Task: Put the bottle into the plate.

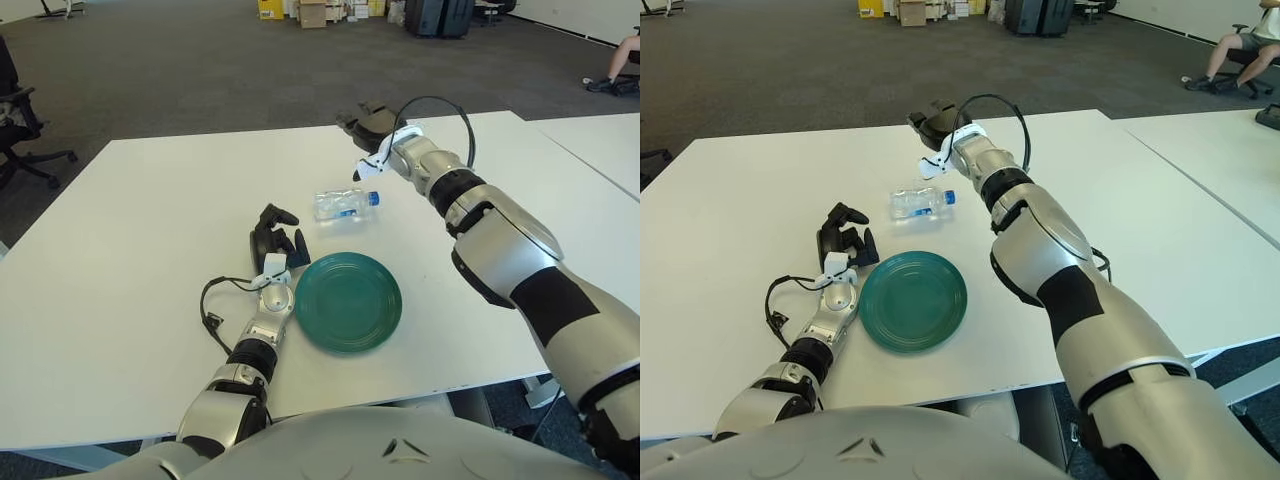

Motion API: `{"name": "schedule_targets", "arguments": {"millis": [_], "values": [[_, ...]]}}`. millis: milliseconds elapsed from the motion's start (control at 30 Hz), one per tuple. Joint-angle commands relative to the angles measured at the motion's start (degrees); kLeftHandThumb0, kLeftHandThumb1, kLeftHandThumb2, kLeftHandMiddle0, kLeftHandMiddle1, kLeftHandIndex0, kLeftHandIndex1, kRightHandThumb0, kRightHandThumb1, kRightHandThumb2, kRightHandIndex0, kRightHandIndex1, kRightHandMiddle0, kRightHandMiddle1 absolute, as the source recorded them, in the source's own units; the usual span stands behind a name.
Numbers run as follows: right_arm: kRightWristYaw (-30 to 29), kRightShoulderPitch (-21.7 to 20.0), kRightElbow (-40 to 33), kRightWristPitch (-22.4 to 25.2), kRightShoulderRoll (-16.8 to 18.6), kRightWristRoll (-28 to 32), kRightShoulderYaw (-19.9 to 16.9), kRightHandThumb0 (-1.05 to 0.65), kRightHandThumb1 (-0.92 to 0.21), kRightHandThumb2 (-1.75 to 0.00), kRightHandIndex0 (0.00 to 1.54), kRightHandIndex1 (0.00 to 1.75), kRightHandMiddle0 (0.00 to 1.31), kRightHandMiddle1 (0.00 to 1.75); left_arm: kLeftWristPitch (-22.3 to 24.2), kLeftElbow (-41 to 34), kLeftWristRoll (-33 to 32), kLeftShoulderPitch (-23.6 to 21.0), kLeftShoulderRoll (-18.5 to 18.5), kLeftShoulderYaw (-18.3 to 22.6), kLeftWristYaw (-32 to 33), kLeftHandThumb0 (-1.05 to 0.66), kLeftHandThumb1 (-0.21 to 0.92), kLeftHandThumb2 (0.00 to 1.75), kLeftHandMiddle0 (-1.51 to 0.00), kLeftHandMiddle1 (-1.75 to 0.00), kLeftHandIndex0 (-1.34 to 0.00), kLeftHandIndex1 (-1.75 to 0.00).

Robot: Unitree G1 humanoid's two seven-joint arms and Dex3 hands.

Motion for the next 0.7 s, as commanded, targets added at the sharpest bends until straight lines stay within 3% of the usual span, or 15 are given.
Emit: {"name": "schedule_targets", "arguments": {"millis": [0, 667], "values": [[0.69, 1.8, 0.95, 1.39, -0.05, -0.91, 0.91, -1.05, -0.92, -0.12, 0.0, 0.0, 0.0, 0.0, -0.32, 0.45, 0.33, -0.12, 0.53, -0.03, 0.18, -0.59, 0.06, 1.63, -1.29, -1.75, -0.83, -1.75], [3.63, 7.02, 2.01, 3.6, 1.13, -0.44, 1.28, -1.05, -0.91, -0.05, 0.0, 0.0, 0.0, 0.0, 0.16, 0.83, -0.29, -0.76, -0.6, 0.42, 1.37, -0.58, 0.07, 1.62, -1.29, -1.75, -0.82, -1.75]]}}
